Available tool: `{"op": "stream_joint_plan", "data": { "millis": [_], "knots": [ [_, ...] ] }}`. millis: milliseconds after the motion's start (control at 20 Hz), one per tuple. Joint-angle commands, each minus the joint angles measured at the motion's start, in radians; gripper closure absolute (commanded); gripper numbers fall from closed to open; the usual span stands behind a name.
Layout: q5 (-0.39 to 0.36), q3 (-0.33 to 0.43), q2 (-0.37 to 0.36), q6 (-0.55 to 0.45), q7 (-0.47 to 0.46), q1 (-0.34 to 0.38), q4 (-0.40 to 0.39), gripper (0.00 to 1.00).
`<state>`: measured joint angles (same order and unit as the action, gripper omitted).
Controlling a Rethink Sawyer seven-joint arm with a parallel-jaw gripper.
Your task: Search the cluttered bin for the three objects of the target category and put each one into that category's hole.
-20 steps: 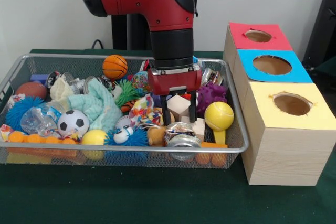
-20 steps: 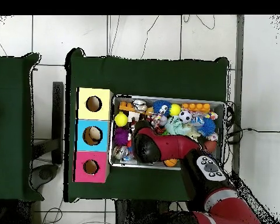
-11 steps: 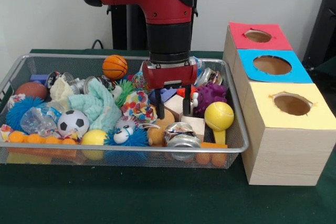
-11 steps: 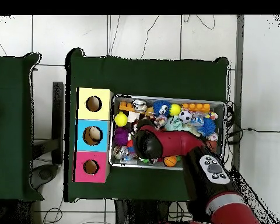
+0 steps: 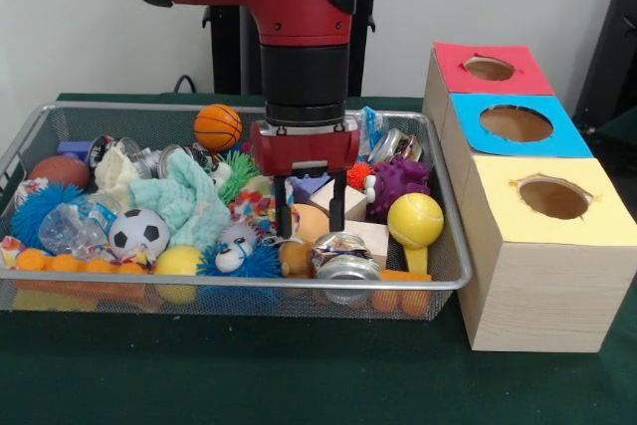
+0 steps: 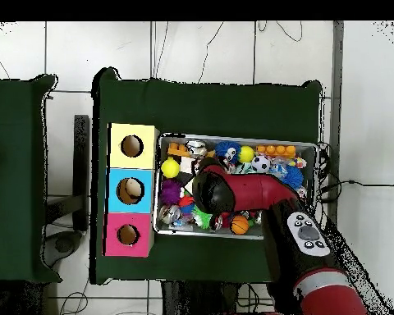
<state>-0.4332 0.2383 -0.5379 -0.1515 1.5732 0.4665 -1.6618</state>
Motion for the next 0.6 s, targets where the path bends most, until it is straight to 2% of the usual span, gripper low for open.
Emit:
{"op": "stream_joint_plan", "data": {
  "millis": [50,300,450,600],
  "knots": [
    [-0.081,-0.057,0.073,-0.075,0.005,-0.004,0.095,0.00],
    [-0.131,-0.066,0.140,0.085,0.038,0.015,0.105,0.00],
    [-0.142,-0.062,0.169,0.144,0.062,0.026,0.115,0.00],
    [-0.148,-0.097,0.183,0.182,0.084,0.007,0.122,0.00]
  ]
}}
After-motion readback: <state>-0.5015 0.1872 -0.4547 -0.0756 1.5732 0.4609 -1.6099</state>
